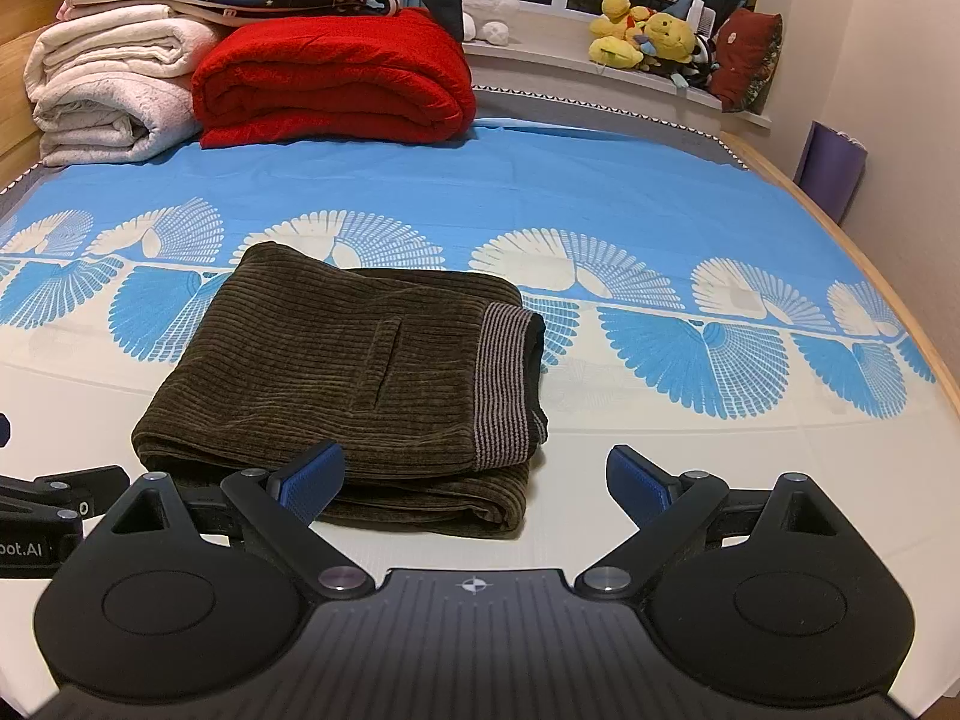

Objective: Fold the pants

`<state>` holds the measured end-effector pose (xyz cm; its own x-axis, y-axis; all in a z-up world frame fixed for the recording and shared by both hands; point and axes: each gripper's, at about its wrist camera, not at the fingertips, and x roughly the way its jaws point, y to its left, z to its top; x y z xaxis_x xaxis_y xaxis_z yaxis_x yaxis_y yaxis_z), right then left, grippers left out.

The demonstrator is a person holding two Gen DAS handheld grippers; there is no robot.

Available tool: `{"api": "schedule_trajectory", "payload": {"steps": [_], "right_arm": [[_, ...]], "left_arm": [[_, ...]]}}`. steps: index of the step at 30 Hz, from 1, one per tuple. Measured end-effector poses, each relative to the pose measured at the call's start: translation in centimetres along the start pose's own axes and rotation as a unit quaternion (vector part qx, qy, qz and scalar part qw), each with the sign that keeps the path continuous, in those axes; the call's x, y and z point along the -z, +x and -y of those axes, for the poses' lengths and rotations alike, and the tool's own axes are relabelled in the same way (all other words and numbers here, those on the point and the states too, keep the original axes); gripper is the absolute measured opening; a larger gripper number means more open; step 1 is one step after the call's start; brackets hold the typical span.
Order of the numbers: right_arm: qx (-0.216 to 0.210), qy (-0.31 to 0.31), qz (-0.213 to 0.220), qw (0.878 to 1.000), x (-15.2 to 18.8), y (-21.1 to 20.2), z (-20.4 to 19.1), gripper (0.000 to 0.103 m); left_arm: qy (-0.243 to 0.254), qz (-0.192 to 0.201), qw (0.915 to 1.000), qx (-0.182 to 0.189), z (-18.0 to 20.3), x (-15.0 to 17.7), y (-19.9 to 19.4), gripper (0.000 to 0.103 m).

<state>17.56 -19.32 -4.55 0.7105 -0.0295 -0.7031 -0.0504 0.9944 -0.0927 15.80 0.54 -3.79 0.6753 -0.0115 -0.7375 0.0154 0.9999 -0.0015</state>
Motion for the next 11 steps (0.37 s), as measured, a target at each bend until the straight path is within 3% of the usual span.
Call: {"api": "schedule_trajectory", "payload": {"steps": [11], "right_arm": [[0.000,0.000,0.000,1.000,-0.01,-0.01,-0.04,0.095]], "left_arm": [[0.006,0.004,1.0000,-0.003,0.17,-0.02,-0.02,0.102]]}}
